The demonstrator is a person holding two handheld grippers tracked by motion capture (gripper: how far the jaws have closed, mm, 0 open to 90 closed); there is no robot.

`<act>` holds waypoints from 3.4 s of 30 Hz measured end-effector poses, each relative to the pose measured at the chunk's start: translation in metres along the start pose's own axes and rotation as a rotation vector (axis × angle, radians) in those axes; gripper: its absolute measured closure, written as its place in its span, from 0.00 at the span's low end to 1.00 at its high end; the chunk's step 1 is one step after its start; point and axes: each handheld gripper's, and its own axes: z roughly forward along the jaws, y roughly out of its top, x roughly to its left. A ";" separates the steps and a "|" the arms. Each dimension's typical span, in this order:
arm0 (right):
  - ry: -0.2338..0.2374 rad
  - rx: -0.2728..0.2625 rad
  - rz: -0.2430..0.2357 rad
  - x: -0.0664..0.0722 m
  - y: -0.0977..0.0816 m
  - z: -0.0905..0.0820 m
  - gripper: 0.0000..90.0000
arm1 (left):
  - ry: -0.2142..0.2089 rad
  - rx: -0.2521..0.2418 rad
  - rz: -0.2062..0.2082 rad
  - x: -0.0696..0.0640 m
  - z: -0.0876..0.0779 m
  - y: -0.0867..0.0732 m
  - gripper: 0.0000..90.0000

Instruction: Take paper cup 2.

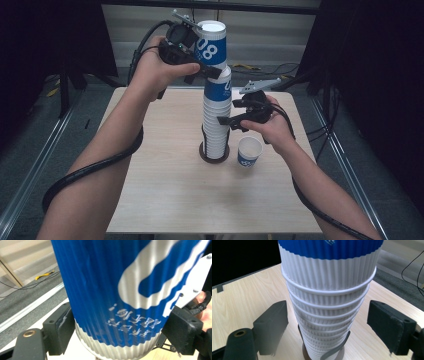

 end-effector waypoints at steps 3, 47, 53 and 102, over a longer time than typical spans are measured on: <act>0.002 0.001 -0.001 0.000 0.000 0.000 0.18 | 0.003 -0.003 -0.007 0.002 -0.004 -0.002 0.20; 0.006 0.030 -0.015 0.000 -0.018 -0.008 0.18 | 0.001 0.064 -0.018 0.019 -0.029 -0.082 0.20; 0.010 0.034 -0.016 0.000 -0.021 -0.010 0.18 | 0.001 0.082 -0.022 0.021 -0.029 -0.091 0.21; 0.069 0.113 -0.085 0.005 -0.062 -0.024 0.18 | -0.080 0.270 0.043 -0.003 0.024 -0.169 0.21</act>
